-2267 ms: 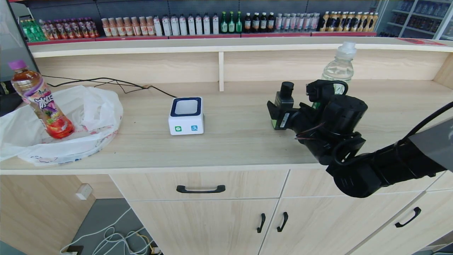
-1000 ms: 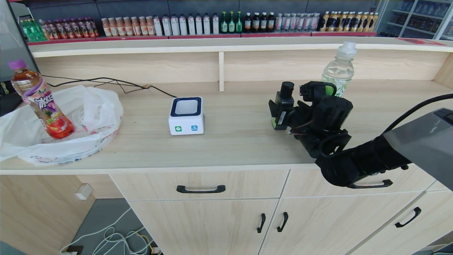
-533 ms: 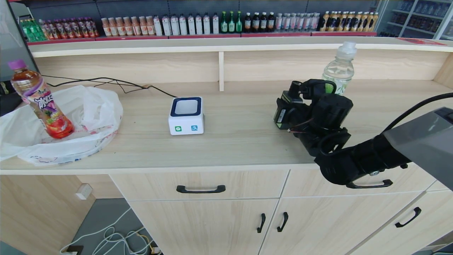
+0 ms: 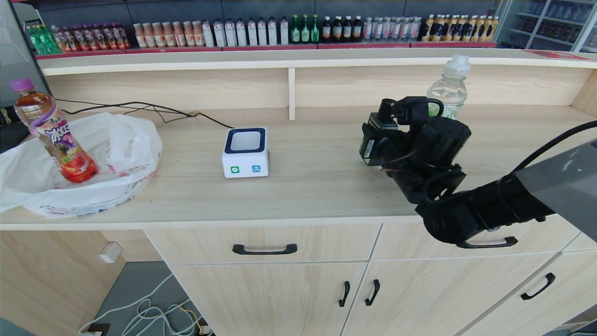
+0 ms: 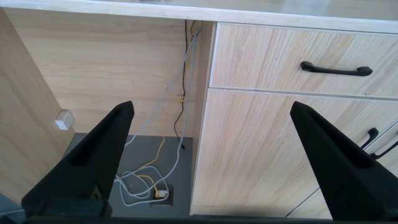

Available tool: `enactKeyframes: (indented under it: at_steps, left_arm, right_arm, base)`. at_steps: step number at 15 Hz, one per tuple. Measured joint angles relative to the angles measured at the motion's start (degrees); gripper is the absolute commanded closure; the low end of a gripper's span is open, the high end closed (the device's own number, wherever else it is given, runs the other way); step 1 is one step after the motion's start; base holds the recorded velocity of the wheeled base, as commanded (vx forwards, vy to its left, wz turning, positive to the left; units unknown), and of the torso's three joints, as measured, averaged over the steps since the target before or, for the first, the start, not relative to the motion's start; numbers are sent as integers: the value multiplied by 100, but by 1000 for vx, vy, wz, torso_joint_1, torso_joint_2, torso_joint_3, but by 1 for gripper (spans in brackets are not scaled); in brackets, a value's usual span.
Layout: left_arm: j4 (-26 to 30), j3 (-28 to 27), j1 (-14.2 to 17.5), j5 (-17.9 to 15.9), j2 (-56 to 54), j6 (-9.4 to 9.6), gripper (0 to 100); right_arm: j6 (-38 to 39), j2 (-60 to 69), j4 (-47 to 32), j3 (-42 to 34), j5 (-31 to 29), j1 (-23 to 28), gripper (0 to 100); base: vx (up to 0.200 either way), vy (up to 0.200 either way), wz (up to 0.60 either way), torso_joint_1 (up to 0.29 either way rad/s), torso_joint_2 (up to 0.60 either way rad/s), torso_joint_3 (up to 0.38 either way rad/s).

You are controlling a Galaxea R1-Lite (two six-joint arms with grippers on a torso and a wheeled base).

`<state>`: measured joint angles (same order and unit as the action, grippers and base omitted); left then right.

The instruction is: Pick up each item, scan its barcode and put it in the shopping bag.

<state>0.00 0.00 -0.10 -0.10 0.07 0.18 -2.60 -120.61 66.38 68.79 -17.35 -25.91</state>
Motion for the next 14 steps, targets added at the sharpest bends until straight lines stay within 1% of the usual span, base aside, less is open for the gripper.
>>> enactKeyframes:
  at_steps: [3,6,7,12,14]
  left_arm:
    - [0,0,0,0,0,0,0]
    - [0,0,0,0,0,0,0]
    - [0,0,0,2,0,0,0]
    - [0,0,0,0,0,0,0]
    - [0,0,5,0,0,0,0]
  right_arm:
    - [-255,319,11,-228,-99,-124,100]
    - [-444,744,245,-816,-180,-361,100]
    - [-497,851,464,-989,-252,-394,100]
    - [-870,1585,1858,-2621,-405,-518,100]
    - [-912,1770,2331,-3001,-397,-650,100]
  base:
    - [0,0,0,0,0,0]
    - [0,0,0,0,0,0]
    - [0,0,0,0,0,0]
    - [0,0,0,0,0,0]
    - [0,0,0,0,0,0]
